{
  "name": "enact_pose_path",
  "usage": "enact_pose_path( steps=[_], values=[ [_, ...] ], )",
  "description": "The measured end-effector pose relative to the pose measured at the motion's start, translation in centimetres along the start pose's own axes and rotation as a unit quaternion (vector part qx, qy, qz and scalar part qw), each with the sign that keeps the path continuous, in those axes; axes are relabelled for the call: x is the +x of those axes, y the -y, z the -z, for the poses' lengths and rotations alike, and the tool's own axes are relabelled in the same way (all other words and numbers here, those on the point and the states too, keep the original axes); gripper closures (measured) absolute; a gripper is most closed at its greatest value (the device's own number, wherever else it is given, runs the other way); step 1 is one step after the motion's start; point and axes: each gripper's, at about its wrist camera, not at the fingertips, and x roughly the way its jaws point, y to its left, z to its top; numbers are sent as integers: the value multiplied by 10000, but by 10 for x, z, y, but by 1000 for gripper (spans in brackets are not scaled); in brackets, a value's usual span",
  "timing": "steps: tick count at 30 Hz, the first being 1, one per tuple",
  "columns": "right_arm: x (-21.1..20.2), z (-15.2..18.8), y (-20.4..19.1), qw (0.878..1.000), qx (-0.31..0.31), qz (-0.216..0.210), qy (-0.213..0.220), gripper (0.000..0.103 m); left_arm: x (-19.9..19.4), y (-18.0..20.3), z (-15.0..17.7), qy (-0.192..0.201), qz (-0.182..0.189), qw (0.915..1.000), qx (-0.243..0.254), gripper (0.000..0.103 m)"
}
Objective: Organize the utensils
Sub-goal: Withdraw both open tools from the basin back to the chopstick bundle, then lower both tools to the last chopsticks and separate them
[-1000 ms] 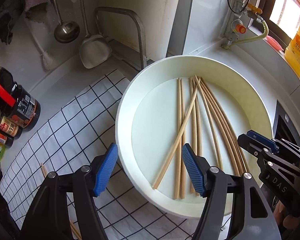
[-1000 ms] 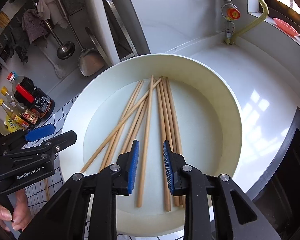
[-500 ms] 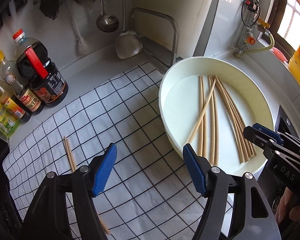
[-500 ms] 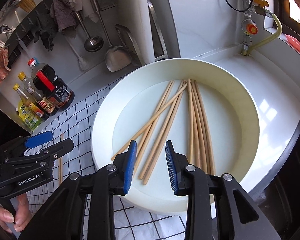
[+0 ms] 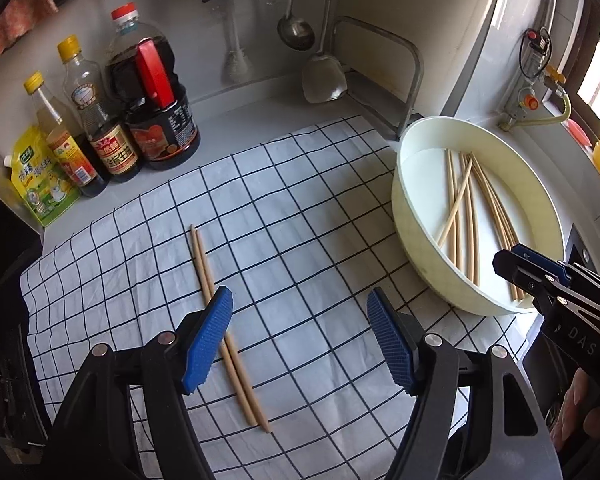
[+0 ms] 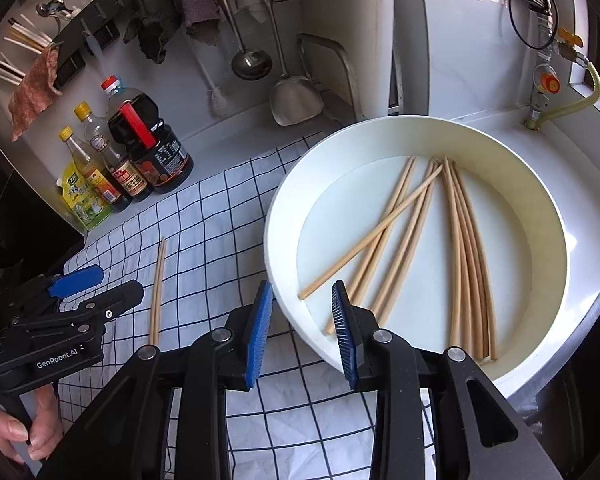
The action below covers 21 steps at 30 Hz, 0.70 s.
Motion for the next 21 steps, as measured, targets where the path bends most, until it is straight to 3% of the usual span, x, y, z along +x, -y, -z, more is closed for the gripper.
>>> enact_pose_path(
  steps=[21],
  values=[
    [51, 29, -91, 9958, -661, -281, -566, 72, 11, -107, 55, -276, -222, 9955, -882, 34]
  ],
)
